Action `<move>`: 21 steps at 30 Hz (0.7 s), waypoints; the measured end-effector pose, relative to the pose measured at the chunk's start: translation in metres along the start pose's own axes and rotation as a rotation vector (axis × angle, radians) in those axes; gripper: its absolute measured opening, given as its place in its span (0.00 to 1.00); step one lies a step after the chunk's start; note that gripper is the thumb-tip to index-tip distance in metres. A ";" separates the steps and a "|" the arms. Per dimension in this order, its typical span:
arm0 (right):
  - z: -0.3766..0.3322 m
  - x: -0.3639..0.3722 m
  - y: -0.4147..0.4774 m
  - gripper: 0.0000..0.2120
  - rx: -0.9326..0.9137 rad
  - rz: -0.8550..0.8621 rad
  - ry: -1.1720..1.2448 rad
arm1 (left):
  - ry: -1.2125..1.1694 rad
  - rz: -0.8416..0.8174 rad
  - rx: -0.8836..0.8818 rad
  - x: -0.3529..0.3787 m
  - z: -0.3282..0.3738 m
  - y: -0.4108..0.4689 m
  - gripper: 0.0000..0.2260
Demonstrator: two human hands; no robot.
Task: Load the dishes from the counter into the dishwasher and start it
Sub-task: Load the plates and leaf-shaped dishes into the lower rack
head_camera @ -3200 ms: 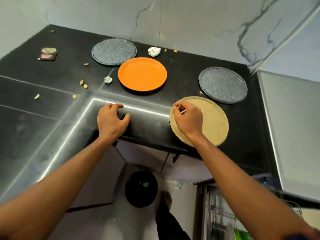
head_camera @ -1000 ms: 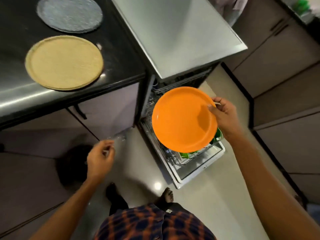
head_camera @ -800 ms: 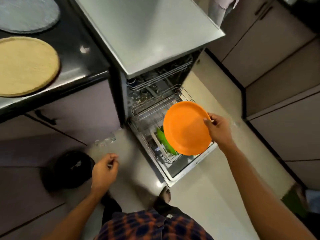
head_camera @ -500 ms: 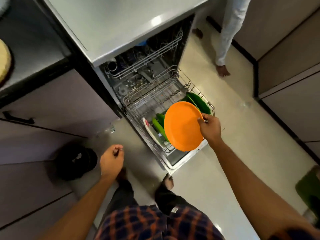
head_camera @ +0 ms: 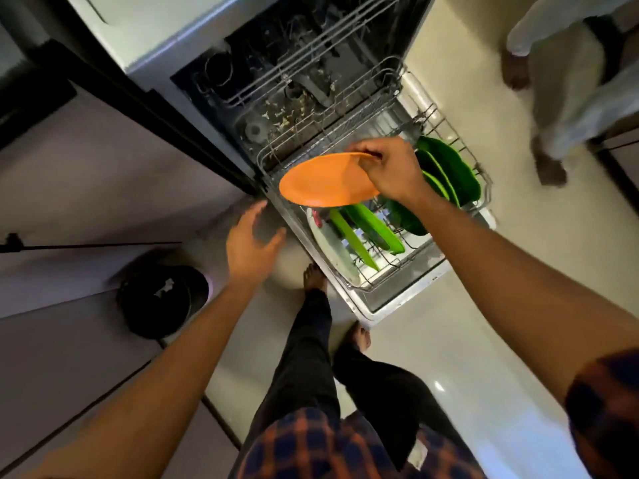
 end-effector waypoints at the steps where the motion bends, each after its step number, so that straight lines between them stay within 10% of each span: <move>1: -0.005 0.013 0.021 0.16 -0.046 -0.064 -0.033 | -0.006 -0.016 0.020 0.001 0.002 0.020 0.30; 11: -0.029 0.113 0.129 0.16 -0.276 -0.283 -0.050 | 0.139 0.137 0.125 -0.001 0.006 0.124 0.14; 21: 0.066 0.118 0.132 0.16 -0.005 0.000 0.039 | 0.085 0.219 -0.246 0.031 -0.037 0.157 0.09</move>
Point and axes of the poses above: each hand's wrist, its own y-axis towards the middle knuckle, its own x-axis out of the palm, z = x × y, the point moved 3 cm from there along y, towards the middle knuckle, and after that the axes turned 4 degrees about -x, right-handed, at the moved point
